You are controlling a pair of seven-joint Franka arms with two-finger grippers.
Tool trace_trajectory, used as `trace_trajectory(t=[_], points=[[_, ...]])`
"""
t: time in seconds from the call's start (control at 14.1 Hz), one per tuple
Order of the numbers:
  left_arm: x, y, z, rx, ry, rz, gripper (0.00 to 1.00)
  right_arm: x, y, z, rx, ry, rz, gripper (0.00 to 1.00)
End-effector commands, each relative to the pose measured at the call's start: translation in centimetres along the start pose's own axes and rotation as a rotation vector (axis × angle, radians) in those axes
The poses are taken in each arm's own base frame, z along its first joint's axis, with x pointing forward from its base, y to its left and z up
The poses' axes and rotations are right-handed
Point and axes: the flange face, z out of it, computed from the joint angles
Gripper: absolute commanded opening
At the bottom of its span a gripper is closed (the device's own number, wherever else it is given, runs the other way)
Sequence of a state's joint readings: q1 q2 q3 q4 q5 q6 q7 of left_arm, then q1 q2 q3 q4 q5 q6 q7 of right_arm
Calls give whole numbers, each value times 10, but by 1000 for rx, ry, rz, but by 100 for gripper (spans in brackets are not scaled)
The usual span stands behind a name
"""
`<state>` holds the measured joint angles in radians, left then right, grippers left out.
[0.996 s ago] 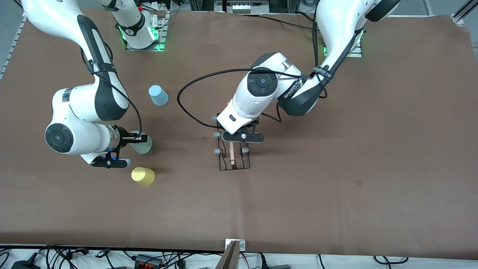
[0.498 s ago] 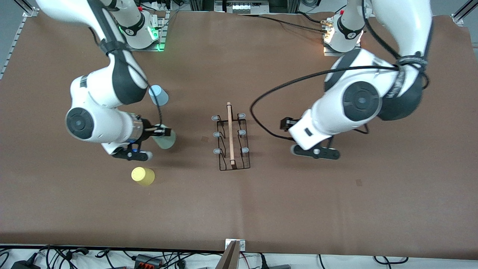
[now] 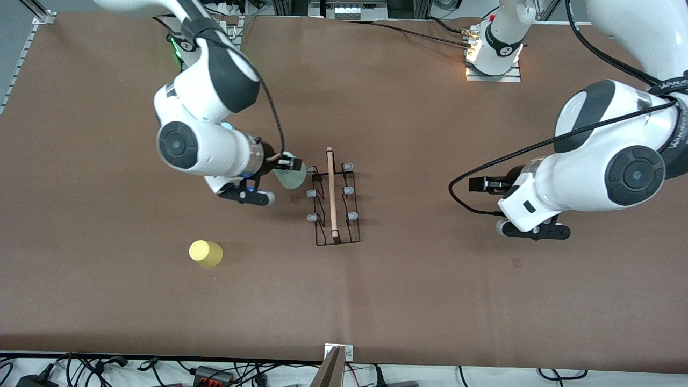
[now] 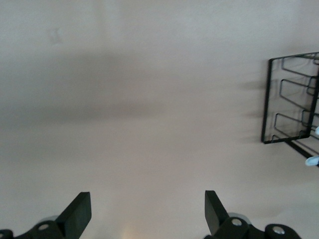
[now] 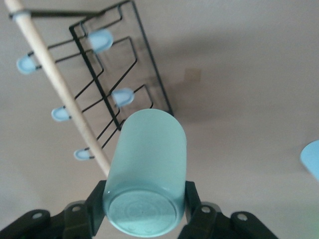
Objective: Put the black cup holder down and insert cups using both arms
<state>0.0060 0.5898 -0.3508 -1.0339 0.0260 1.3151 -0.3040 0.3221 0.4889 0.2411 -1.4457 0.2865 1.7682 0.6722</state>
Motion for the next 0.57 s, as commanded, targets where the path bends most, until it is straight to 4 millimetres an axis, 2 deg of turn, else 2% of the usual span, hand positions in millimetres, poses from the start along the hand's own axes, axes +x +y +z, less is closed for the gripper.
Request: trace_trajectory(t=[0.0,0.14,0.21,0.36,0.5], points=[[-50,-55,-62,16,14,-55,100,-10,-20,27,-19,-36,21,32],[-86,-77,-101,28,62,-103,100,-11,-23,37,-32,-45,16,32],[-111,-92,-125,45,114,-143,100,-10,-22,39,-35,-44,16,32],[-131,-104,-120,76,118,-184,100,-8,-20,42,-45,-47,15,32],[-136,-100,-96,95,138,-178,100,-5,-18,44,-60,-38,15,32]])
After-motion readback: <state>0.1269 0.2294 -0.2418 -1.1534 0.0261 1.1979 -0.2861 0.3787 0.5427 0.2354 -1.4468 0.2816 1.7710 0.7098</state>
